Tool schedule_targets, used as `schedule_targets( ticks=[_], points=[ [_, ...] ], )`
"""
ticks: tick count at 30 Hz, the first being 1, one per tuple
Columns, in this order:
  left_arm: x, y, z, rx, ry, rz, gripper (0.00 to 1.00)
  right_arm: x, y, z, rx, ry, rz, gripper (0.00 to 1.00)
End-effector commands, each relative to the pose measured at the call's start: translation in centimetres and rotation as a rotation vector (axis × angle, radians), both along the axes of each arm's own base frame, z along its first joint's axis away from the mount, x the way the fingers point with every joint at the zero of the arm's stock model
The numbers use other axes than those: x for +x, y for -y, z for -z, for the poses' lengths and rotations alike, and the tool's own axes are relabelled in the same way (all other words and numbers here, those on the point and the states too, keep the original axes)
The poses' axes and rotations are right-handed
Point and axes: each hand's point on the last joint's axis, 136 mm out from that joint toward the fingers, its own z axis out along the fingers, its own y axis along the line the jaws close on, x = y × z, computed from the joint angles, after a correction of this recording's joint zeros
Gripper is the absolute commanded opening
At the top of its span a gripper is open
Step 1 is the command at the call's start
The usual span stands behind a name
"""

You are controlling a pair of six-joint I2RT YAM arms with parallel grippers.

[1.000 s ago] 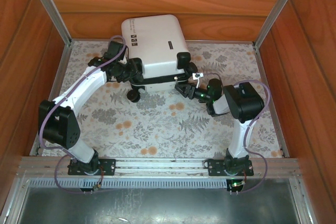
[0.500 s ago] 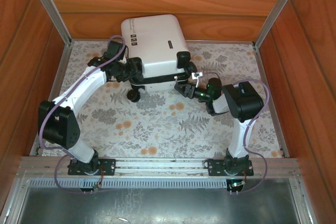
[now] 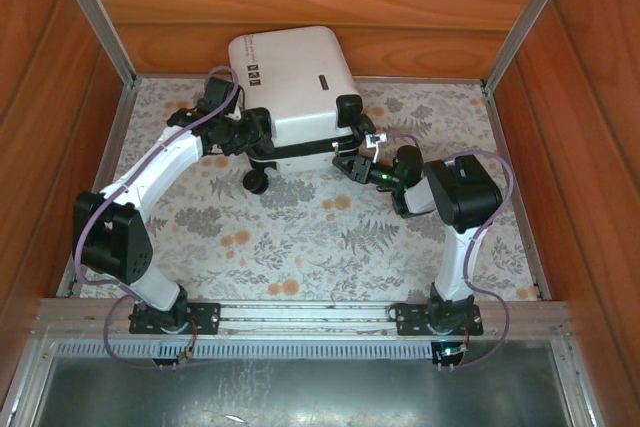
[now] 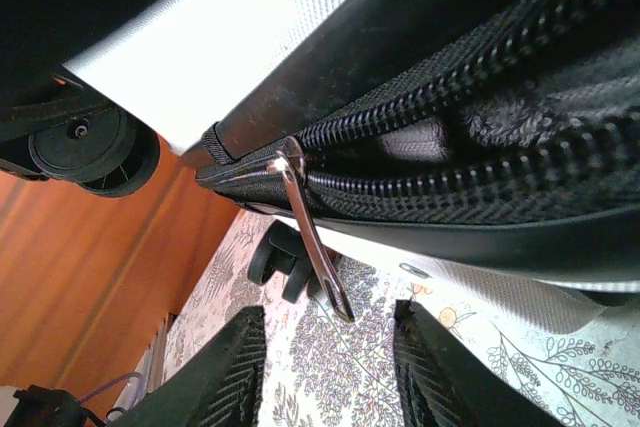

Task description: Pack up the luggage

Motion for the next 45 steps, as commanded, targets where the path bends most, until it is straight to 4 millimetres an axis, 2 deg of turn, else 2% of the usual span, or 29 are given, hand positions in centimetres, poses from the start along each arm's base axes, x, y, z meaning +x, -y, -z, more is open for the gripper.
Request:
schedule_targets(
  ticks=[1,4,8,12,14,21,26,30,34,38,41,45],
  points=[
    [1.3,1.5,-5.3,-0.108,0.16,0.044,0.0,1.2,-0.3,-2.1,0.034,0.079,0.004,0.36],
    [1.3,1.5,-5.1,-0.107,0.157,0.044,0.0,1.2,-0.3,-2.2,0.037,0.081,0.006,0.32],
    [1.3,1.5,-4.9,-0.104,0.154,0.044,0.0,1.3,-0.2,-2.5,0.045,0.084,0.017,0.32],
    [1.3,1.5,-4.6,-0.104,0.147,0.043,0.0,1.5,0.0,-2.7,0.054,0.087,0.039,0.48],
    [1.2,1.5,-4.5,-0.104,0.145,0.044,0.0,1.5,0.1,-2.7,0.054,0.087,0.053,0.52],
    [1.1,1.4,-4.3,-0.099,0.144,0.041,0.0,1.5,2.2,-2.4,0.028,0.104,0.146,0.59],
    [1.2,1.4,-4.2,-0.109,0.138,0.03,0.0,0.3,3.3,-2.8,-0.018,0.184,0.177,0.67],
    [1.5,1.7,-4.3,-0.141,0.146,0.018,0.0,-1.2,4.4,-1.7,-0.115,0.268,0.246,0.73],
    [1.6,1.9,-4.0,-0.151,0.148,0.017,0.0,-2.7,4.4,-0.6,-0.234,0.31,0.26,0.73],
    [1.6,1.7,-3.8,-0.136,0.153,0.012,0.0,-4.0,1.9,-0.2,-0.526,0.347,0.206,0.71],
    [1.5,1.3,-3.6,-0.118,0.159,0.001,0.0,-3.8,1.6,-1.7,-0.539,0.368,0.242,0.69],
    [1.5,1.4,-3.3,-0.116,0.152,0.005,0.0,-2.4,1.5,-1.3,-0.588,0.286,0.255,0.63]
  ],
)
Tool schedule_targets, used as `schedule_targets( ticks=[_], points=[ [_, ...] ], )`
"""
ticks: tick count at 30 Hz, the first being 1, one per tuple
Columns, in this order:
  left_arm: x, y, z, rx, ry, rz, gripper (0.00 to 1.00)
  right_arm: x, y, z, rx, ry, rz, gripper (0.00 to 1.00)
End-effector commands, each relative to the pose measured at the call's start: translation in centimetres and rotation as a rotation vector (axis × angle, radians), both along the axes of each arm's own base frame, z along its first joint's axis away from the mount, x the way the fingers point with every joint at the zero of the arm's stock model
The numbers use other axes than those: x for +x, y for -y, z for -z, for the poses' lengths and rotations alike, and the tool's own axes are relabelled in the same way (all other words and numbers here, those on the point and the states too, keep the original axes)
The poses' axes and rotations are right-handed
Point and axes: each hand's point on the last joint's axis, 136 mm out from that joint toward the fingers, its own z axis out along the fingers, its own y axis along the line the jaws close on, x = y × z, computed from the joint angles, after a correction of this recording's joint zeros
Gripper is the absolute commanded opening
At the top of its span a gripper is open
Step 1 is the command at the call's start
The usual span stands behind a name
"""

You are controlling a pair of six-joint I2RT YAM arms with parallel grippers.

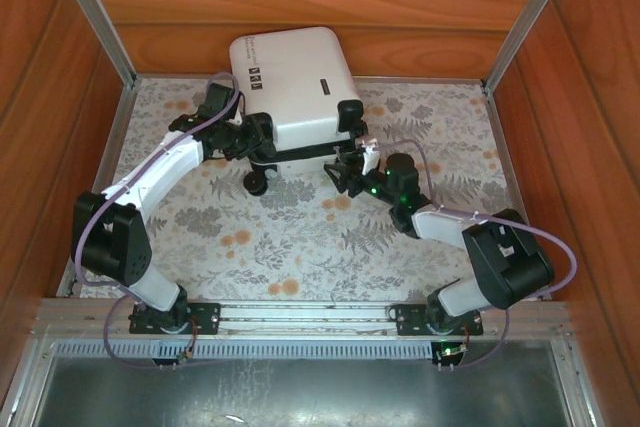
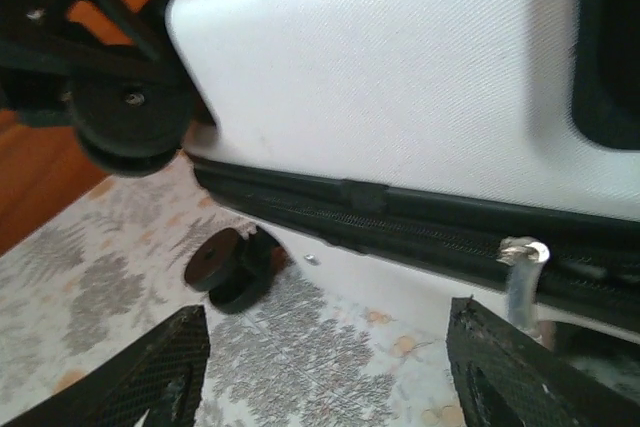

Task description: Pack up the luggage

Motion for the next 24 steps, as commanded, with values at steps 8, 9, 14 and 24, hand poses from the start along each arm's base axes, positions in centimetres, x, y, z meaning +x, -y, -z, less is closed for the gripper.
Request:
schedule_targets(
  ticks=[8,9,14,24],
  points=[
    [1.8,1.0,-4.9,-0.074,0.181,0.012,0.0,2.9,1.7,4.4,-0.16,-0.188,0.158,0.53],
    [1.9,1.0,-4.9,-0.074,0.183,0.012,0.0,3.1,1.8,4.4,-0.164,-0.193,0.164,0.53],
    [2.0,1.2,-5.1,-0.082,0.183,0.019,0.0,3.5,1.4,3.9,-0.152,-0.188,0.161,0.51],
    [2.0,1.3,-5.8,-0.091,0.196,0.025,0.0,4.9,0.4,4.7,-0.155,-0.223,0.152,0.42]
  ],
)
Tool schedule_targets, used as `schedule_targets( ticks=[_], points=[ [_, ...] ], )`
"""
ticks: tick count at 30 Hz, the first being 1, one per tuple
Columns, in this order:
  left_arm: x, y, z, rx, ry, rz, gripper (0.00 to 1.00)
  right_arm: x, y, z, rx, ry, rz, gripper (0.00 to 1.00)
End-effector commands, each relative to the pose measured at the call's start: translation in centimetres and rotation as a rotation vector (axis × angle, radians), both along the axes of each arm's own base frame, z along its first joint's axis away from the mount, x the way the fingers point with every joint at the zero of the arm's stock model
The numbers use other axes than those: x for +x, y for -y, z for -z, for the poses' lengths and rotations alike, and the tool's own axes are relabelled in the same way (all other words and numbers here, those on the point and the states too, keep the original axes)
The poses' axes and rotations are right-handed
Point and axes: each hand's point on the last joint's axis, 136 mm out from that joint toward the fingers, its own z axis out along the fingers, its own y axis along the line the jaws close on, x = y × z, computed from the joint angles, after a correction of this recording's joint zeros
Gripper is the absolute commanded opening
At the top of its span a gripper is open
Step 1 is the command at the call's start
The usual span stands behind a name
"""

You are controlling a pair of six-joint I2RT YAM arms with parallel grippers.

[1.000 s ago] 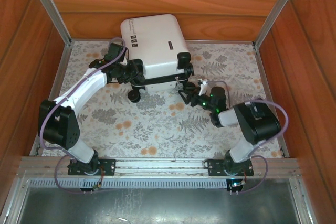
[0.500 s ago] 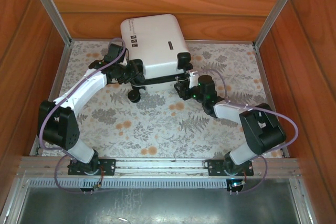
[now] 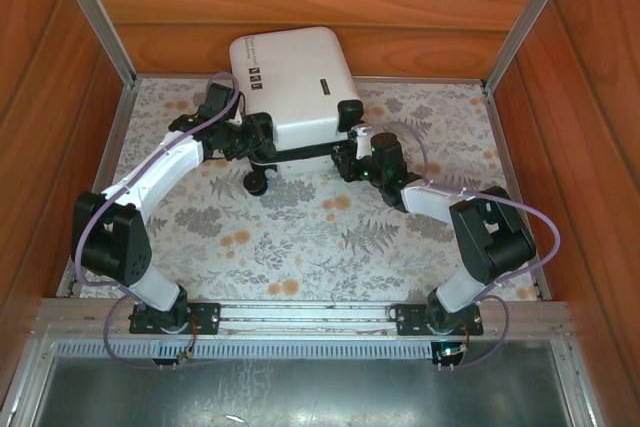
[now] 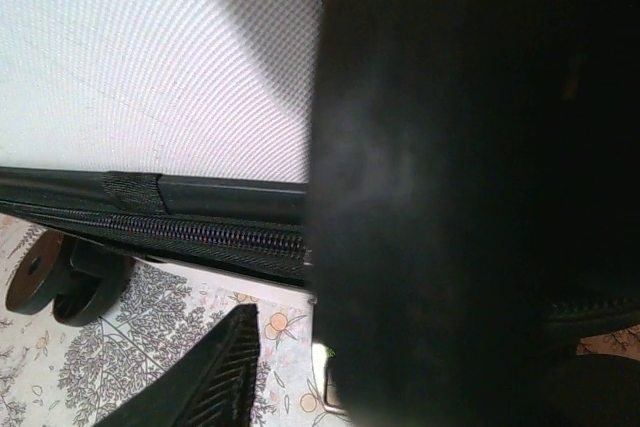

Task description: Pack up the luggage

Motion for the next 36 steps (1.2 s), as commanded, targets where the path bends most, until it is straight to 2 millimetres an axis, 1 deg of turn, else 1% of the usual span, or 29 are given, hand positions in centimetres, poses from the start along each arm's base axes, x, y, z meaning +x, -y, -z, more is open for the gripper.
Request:
schedule_targets(
  ticks=[1,3,12,17,20,21,23,28,32,36],
  points=[
    [2.0,1.3,-5.8,-0.091,0.195,0.024,0.0,0.6,-0.2,0.3,-0.006,-0.02,0.008,0.4],
    [2.0,1.3,-5.8,-0.091,0.197,0.024,0.0,0.8,-0.2,1.5,-0.025,-0.047,0.014,0.38],
    [2.0,1.5,-5.6,-0.095,0.188,0.028,0.0,1.1,0.2,2.3,-0.076,-0.056,0.029,0.2],
    [1.8,1.4,-6.3,-0.101,0.205,0.028,0.0,0.8,0.5,2.0,-0.099,-0.038,0.026,0.07],
    [1.7,1.4,-6.9,-0.106,0.219,0.029,0.0,0.5,0.7,2.3,-0.12,-0.031,0.021,0.02],
    [1.6,1.3,-7.1,-0.106,0.224,0.026,0.0,0.4,0.9,1.5,-0.116,-0.01,0.023,0.0],
    [1.5,1.2,-7.5,-0.104,0.234,0.024,0.0,0.4,1.0,0.9,-0.114,0.009,0.022,0.0],
    [1.4,0.3,-8.5,-0.093,0.268,-0.012,0.0,0.2,1.5,0.9,-0.143,0.029,0.025,0.0],
    [1.4,-1.7,-9.9,-0.069,0.32,-0.104,0.0,0.0,2.3,0.9,-0.162,0.082,0.049,0.0],
    [1.5,-3.7,-11.9,-0.079,0.38,-0.185,0.0,0.2,3.3,0.6,-0.167,0.154,0.093,0.0]
  ],
)
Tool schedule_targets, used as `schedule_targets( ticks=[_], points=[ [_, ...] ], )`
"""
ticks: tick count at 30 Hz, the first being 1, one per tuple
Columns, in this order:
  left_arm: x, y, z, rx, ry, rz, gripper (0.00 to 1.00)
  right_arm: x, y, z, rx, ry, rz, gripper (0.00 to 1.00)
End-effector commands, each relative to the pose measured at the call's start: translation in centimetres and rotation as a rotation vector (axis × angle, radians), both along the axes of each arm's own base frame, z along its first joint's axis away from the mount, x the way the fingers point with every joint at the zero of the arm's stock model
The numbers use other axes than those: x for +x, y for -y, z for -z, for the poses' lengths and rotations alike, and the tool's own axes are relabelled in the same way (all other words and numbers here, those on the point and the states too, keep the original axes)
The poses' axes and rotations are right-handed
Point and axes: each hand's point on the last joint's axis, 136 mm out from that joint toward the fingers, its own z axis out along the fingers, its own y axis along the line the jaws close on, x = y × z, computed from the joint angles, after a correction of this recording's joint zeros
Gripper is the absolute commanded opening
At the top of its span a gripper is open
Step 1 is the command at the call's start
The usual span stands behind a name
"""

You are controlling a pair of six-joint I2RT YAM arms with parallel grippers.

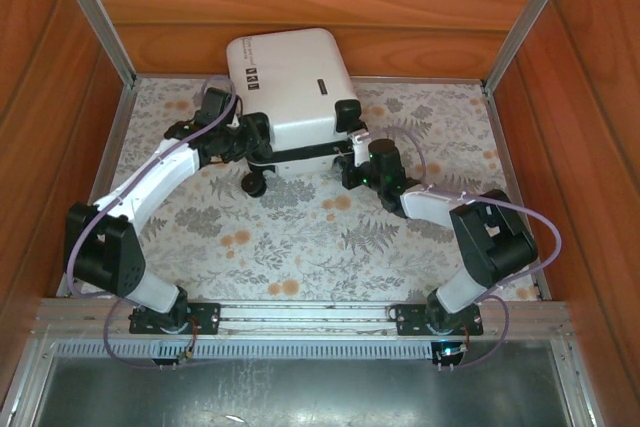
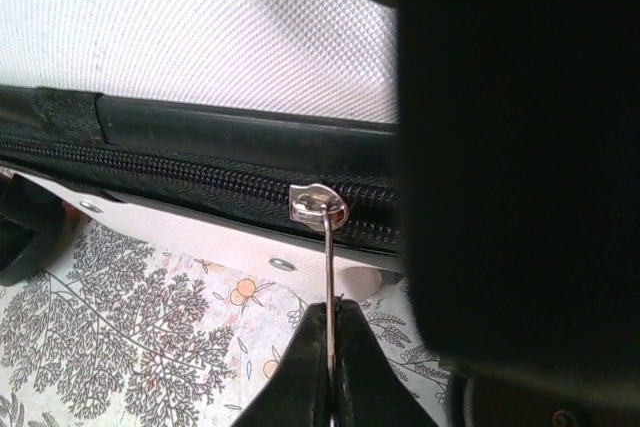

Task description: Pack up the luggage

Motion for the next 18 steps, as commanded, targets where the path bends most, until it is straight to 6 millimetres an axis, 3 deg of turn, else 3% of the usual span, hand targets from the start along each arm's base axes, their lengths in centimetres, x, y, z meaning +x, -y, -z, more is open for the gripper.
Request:
schedule_targets(
  ticks=[1,4,8,15,18],
  points=[
    [2.1,-2.5,-11.1,-0.097,0.332,-0.124,0.0,1.2,2.5,-0.5,-0.04,0.083,0.113,0.0],
    [2.1,-3.6,-11.7,-0.092,0.349,-0.145,0.0,1.6,3.0,-0.3,-0.059,0.085,0.14,0.0],
    [2.1,-5.2,-11.0,-0.082,0.33,-0.176,0.0,1.9,3.4,0.0,-0.056,0.083,0.163,0.0],
    [1.9,-8.0,-7.6,-0.05,0.264,-0.226,0.0,1.8,4.0,-0.1,-0.029,0.083,0.177,0.0],
    [1.7,-8.3,-6.4,-0.024,0.247,-0.2,0.0,1.6,3.9,0.0,-0.018,0.071,0.144,0.0]
  ],
)
